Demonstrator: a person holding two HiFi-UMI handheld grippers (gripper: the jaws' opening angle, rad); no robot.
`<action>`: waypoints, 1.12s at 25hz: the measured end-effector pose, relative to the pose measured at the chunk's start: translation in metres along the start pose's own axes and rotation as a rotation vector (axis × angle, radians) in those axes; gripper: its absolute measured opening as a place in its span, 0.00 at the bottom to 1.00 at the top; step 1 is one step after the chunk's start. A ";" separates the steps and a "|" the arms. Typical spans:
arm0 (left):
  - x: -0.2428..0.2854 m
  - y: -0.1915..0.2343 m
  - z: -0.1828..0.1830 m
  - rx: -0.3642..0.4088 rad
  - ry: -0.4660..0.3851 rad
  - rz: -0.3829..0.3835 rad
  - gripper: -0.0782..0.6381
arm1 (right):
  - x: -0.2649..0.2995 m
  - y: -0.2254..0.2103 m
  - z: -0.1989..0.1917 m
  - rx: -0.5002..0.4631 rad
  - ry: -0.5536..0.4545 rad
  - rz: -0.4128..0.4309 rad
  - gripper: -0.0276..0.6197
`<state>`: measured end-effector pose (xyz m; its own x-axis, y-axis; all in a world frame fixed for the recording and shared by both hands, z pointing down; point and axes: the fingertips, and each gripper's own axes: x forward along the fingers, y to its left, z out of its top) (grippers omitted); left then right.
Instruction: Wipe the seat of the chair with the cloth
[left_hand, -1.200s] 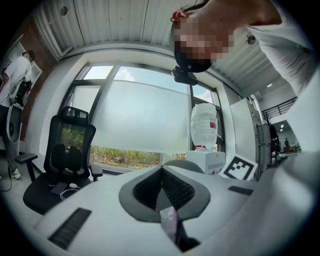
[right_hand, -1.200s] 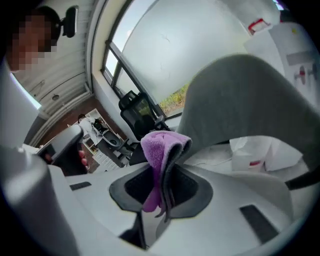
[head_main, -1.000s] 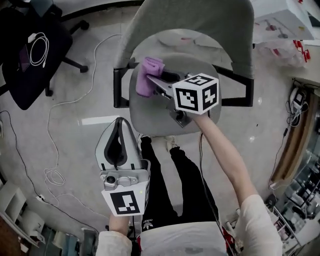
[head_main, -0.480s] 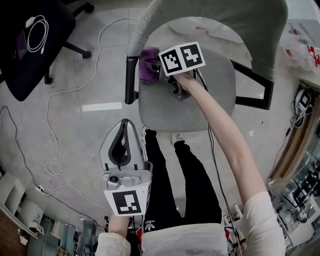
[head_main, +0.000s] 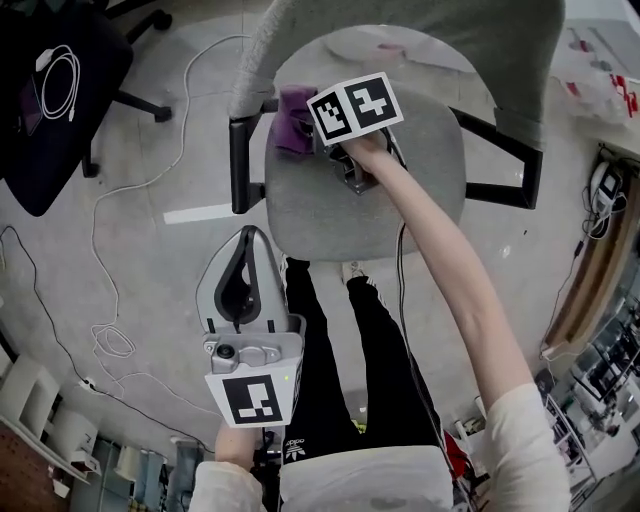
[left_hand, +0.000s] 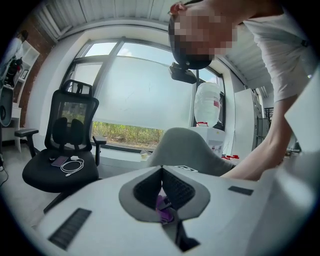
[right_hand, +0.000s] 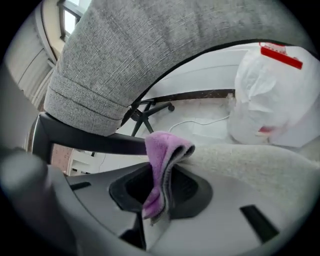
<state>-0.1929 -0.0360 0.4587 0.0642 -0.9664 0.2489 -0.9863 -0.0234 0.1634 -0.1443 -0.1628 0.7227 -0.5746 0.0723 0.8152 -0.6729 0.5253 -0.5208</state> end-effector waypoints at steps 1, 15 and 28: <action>0.000 -0.002 -0.001 0.007 0.004 -0.007 0.13 | -0.005 -0.007 0.000 0.001 -0.001 -0.015 0.18; 0.018 -0.044 0.001 0.004 0.000 -0.066 0.13 | -0.095 -0.130 -0.031 0.024 -0.003 -0.252 0.18; 0.033 -0.093 0.001 0.029 0.006 -0.116 0.13 | -0.176 -0.226 -0.074 0.053 0.054 -0.509 0.18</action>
<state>-0.0996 -0.0655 0.4511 0.1789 -0.9552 0.2356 -0.9761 -0.1424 0.1639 0.1436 -0.2314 0.7153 -0.1444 -0.1374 0.9799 -0.8845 0.4620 -0.0656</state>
